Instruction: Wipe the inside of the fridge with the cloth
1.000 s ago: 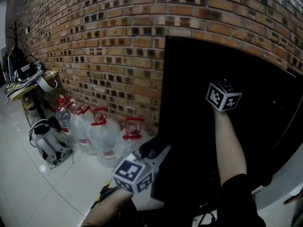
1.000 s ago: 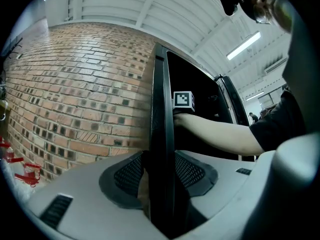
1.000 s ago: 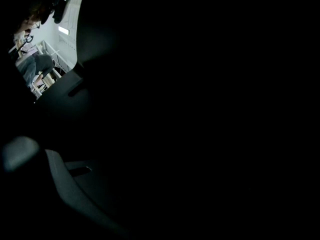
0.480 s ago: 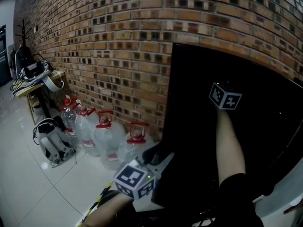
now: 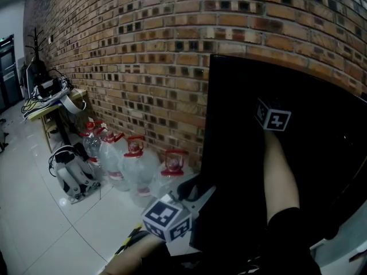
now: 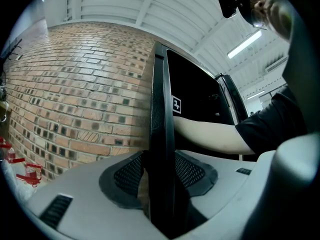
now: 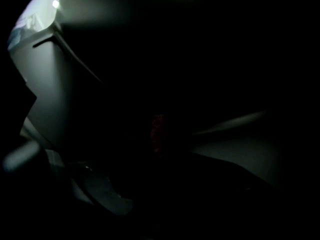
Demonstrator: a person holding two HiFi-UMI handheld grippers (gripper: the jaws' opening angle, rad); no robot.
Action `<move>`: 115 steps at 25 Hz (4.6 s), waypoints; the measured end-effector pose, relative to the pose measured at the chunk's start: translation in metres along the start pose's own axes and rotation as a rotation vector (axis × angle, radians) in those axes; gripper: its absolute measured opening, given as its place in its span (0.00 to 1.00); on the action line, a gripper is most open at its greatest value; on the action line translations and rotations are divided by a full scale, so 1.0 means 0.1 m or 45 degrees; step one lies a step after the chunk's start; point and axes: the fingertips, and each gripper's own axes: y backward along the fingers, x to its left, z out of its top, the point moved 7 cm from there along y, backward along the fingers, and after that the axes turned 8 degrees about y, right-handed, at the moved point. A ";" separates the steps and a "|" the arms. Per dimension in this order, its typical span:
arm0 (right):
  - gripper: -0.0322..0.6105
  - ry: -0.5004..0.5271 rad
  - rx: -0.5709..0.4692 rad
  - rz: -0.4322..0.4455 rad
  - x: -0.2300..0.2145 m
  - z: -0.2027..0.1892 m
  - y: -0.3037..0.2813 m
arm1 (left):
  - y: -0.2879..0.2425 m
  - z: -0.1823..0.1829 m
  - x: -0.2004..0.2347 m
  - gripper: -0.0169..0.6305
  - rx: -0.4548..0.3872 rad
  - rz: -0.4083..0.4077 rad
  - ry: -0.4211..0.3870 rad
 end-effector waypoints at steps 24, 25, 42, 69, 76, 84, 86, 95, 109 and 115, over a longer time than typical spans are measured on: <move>0.16 -0.255 -0.223 0.686 1.18 0.52 2.15 | 0.02 -0.08 0.03 0.33 -0.094 0.017 0.011; 0.16 -0.248 -0.224 0.710 1.25 0.52 2.16 | 0.02 -0.08 0.03 0.33 -0.094 0.017 0.010; 0.17 -0.210 -0.299 0.575 1.27 0.15 1.77 | 0.03 -0.07 0.04 0.33 -0.099 -0.005 0.018; 0.16 -0.218 -0.041 0.219 0.57 -0.67 0.89 | 0.05 -0.10 0.05 0.33 -0.107 -0.035 0.040; 0.16 -0.196 0.050 0.157 0.41 -0.81 0.62 | 0.03 -0.10 0.06 0.34 -0.113 -0.037 0.043; 0.16 -0.174 0.121 0.134 0.31 -0.99 0.45 | 0.03 -0.12 0.05 0.34 -0.128 -0.029 0.025; 0.16 -0.161 0.133 0.134 0.29 -1.02 0.39 | 0.03 -0.12 0.05 0.34 -0.134 -0.023 0.025; 0.16 -0.101 0.169 0.067 0.29 -1.01 0.45 | 0.03 -0.12 0.05 0.34 -0.137 -0.012 0.011; 0.16 -0.264 -0.065 0.309 0.70 -0.47 1.82 | 0.17 -0.15 -0.06 0.36 -0.158 -0.017 -0.092; 0.16 -0.404 -0.124 0.644 1.17 -0.39 2.23 | 0.24 -0.41 -0.04 0.46 -0.069 -0.005 -0.077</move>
